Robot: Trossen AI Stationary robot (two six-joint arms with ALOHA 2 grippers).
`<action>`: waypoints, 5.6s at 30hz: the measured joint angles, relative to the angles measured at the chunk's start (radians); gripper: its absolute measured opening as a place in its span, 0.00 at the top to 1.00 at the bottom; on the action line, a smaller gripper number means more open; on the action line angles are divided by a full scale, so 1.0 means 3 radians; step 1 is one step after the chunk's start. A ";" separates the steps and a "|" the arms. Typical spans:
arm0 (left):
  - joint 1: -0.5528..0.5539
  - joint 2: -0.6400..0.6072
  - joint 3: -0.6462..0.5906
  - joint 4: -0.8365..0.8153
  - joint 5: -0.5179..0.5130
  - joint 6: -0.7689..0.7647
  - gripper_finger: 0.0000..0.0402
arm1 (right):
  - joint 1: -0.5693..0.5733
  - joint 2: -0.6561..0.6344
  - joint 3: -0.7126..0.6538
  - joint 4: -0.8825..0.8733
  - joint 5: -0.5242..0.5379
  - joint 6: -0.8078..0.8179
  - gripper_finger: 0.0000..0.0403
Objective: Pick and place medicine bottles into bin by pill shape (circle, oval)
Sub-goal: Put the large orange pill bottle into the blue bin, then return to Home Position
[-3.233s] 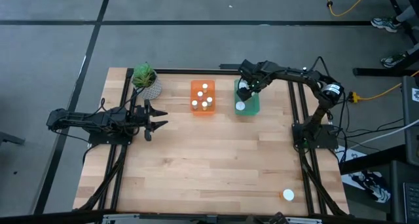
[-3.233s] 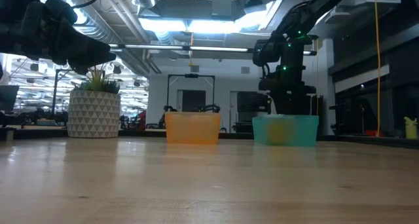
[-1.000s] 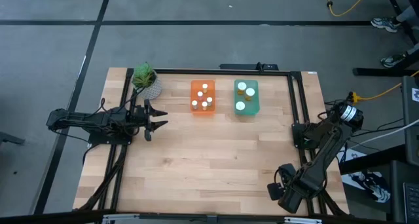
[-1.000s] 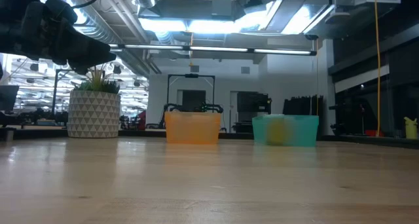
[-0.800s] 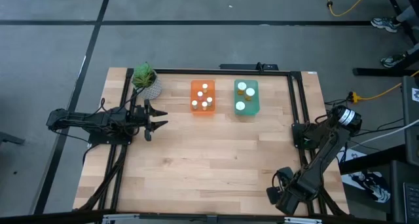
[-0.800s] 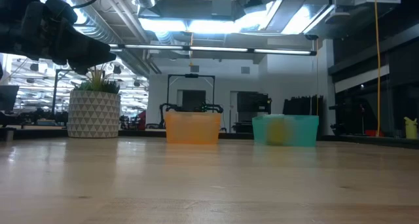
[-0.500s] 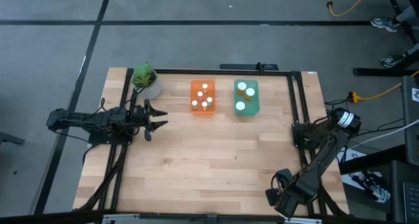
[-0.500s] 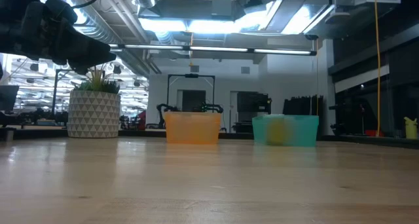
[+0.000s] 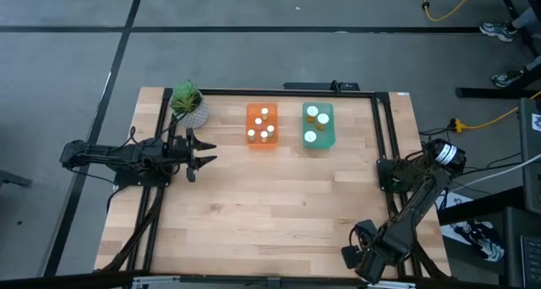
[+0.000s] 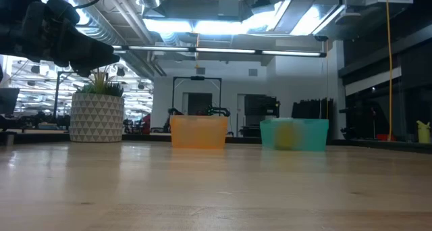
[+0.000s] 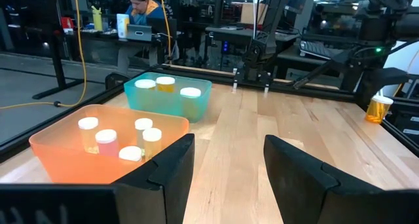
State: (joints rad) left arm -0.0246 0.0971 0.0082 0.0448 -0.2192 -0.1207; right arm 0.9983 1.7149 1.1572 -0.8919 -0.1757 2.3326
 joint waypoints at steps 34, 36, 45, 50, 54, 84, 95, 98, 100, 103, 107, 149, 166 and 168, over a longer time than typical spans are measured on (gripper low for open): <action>0.0000 -0.0001 0.0001 0.0001 0.0000 0.0000 0.56 | 0.0067 0.0248 0.0008 0.0942 -0.0303 0.0246 0.28; 0.0000 -0.0001 0.0000 0.0000 0.0001 0.0000 0.56 | 0.0079 0.0248 0.0008 0.0943 -0.0300 0.0275 0.28; 0.0000 0.0000 0.0001 0.0000 0.0001 0.0000 0.56 | 0.0080 0.0248 0.0008 0.0828 -0.0206 0.0253 0.37; -0.0001 -0.0001 0.0000 0.0000 0.0001 0.0000 0.56 | 0.0080 0.0248 0.0008 0.0834 -0.0181 0.0251 0.46; -0.0001 -0.0001 0.0000 0.0000 0.0000 0.0000 0.56 | 0.0080 0.0248 0.0008 0.0825 -0.0173 0.0234 0.48; -0.0001 0.0000 0.0000 0.0001 0.0001 0.0000 0.56 | -0.2491 -0.1037 0.0009 -0.1288 0.0199 -0.3347 0.47; 0.0000 -0.0001 0.0001 0.0000 0.0001 0.0000 0.56 | -0.4533 -0.0975 0.0202 -0.1015 0.0383 -0.5151 0.46; -0.0001 -0.0001 0.0000 0.0000 0.0001 0.0001 0.56 | -0.4876 -0.0766 0.0362 -0.0991 0.0375 -0.5369 0.46; -0.0001 -0.0001 0.0000 0.0000 0.0000 0.0000 0.56 | -0.5011 -0.0580 0.0465 -0.1048 0.0312 -0.5519 0.46; -0.0001 0.0000 0.0000 0.0000 0.0001 0.0000 0.56 | -0.5095 -0.0282 0.0619 -0.1129 0.0229 -0.5714 0.46; -0.0001 -0.0001 0.0001 0.0000 0.0000 0.0000 0.56 | -0.5141 0.0065 0.0872 -0.1310 0.0219 -0.5904 0.46; 0.0000 -0.0001 0.0001 0.0000 0.0001 0.0001 0.56 | -0.5194 0.0525 0.0762 -0.1102 0.0137 -0.6143 0.46; 0.0000 0.0000 0.0000 0.0000 0.0001 0.0000 0.56 | -0.5194 0.0524 0.0761 -0.1115 0.0164 -0.6132 0.31; 0.0000 -0.0001 0.0001 0.0000 0.0001 0.0000 0.56 | -0.5192 0.0524 0.0790 -0.1210 0.0172 -0.6132 0.32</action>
State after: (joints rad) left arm -0.0246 0.0967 0.0085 0.0448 -0.2188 -0.1207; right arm -0.5594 1.8721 1.3941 -1.2549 -0.1242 0.4931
